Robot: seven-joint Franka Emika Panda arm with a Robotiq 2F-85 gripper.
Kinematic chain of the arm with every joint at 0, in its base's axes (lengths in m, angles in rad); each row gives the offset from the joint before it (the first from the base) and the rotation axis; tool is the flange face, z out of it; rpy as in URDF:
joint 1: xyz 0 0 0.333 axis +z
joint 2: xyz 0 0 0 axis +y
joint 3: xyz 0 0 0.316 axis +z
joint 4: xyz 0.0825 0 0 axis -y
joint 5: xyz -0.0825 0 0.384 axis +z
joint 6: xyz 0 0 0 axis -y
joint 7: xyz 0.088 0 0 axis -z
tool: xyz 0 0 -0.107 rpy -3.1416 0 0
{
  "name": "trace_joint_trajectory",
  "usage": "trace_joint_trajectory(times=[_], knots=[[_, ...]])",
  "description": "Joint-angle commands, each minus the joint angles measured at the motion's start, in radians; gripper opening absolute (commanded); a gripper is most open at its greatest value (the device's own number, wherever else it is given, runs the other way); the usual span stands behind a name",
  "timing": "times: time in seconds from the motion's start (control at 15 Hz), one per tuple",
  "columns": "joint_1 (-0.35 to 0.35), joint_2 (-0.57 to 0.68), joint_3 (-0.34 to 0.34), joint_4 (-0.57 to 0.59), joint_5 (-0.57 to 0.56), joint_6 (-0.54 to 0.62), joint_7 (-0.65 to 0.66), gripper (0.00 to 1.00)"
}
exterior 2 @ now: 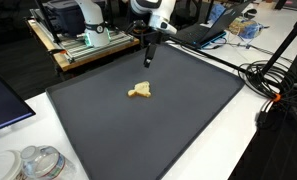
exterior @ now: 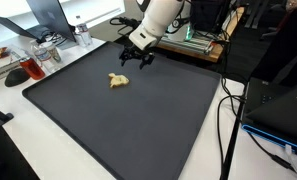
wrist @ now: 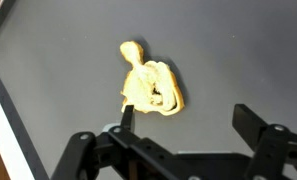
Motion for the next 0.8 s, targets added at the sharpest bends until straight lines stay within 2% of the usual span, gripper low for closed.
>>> trace_joint_trajectory(times=[0.0,0.4,0.73], knots=[[-0.035,-0.114,-0.014,-0.117,-0.057,0.106,0.069,1.0],[-0.093,-0.21,-0.075,-0.221,-0.087,0.278,0.145,1.0],[-0.166,-0.213,-0.153,-0.253,-0.053,0.428,0.118,1.0]])
